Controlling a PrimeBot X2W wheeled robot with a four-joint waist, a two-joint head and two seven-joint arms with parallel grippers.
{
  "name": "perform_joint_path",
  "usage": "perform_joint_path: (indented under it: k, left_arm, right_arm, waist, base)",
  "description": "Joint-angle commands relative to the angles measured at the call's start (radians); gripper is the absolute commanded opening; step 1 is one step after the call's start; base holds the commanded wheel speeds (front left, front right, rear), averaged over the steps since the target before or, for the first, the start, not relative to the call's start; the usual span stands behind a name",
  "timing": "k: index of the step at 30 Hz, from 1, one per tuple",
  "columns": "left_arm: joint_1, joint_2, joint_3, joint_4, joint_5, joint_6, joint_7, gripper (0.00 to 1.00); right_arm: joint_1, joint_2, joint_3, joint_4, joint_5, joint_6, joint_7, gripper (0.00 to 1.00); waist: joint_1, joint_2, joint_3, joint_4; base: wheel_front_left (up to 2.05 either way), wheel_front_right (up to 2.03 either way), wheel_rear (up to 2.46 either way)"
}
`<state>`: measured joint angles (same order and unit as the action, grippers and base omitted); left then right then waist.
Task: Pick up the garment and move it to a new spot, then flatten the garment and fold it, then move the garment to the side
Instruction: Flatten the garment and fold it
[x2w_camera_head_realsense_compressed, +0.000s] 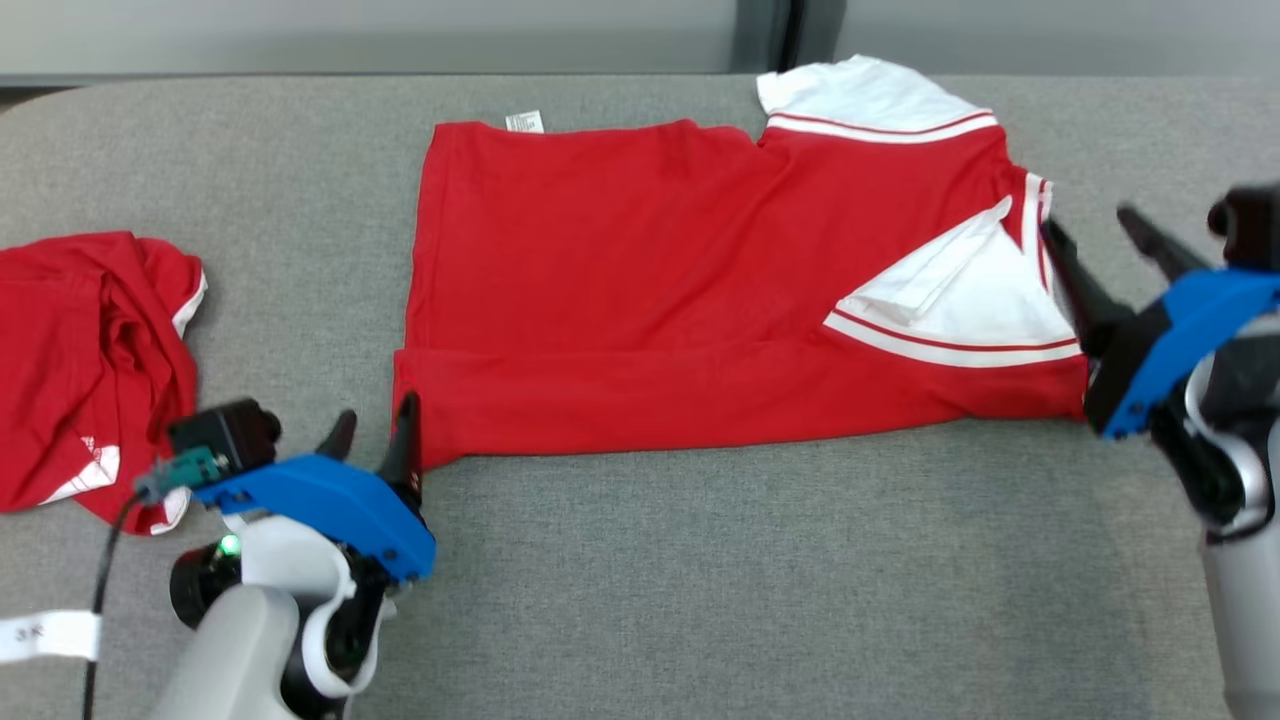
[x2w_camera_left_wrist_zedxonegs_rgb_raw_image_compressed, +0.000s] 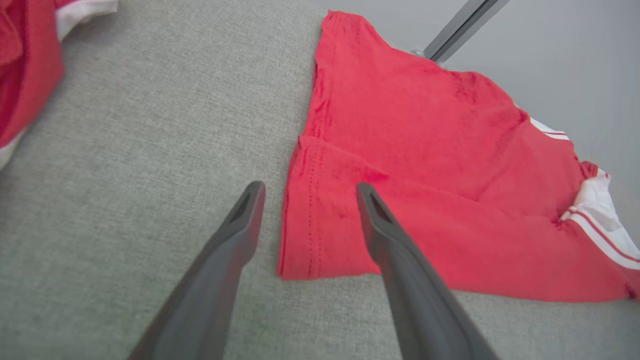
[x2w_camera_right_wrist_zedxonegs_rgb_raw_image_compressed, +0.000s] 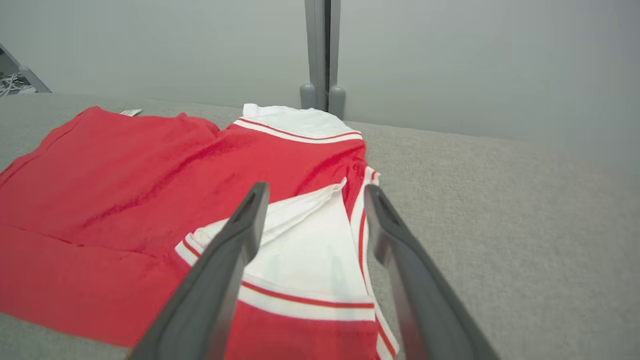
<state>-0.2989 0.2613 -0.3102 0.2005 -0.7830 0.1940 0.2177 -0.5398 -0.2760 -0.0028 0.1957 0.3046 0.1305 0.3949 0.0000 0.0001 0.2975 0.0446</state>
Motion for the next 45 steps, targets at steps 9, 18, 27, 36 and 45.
perform_joint_path:
  k: [9,18,27,36,45]
  left_arm:
    - [0.029,0.009,-0.053,0.044,0.064,0.014,-0.028,1.00]
    - [-0.027,0.006,-0.114,0.161,0.113,0.018,0.010,0.05]
    - [-0.027,-0.012,-0.147,0.212,0.109,-0.008,0.012,0.00]
    - [-0.011,-0.002,-0.125,0.173,0.106,-0.002,-0.045,0.00]
    - [0.129,0.068,-0.078,-0.053,0.069,0.081,0.020,0.00]
  right_arm:
    - [0.180,0.103,-0.146,-0.070,-0.074,0.001,0.087,1.00]
    - [0.166,0.188,-0.236,-0.007,-0.159,0.001,0.052,1.00]
    - [0.128,0.223,-0.282,0.124,-0.229,0.001,0.095,1.00]
    - [0.186,0.224,-0.247,0.029,-0.186,0.001,0.072,0.00]
    - [0.381,0.224,-0.232,-0.202,-0.102,0.001,0.177,0.00]
  waist:
    - [0.0000,-0.0001,-0.001,-0.019]
    - [0.0000,-0.0001,0.054,-0.025]
    - [0.0000,-0.0001,0.081,-0.017]
    - [0.0000,-0.0001,0.045,-0.037]
    - [0.0000,-0.0001,-0.017,-0.089]
  base:
    - [0.00,0.00,0.00]
    - [0.00,0.00,0.00]
    - [0.00,0.00,0.00]
    - [0.00,0.00,0.00]
    - [0.00,0.00,0.00]
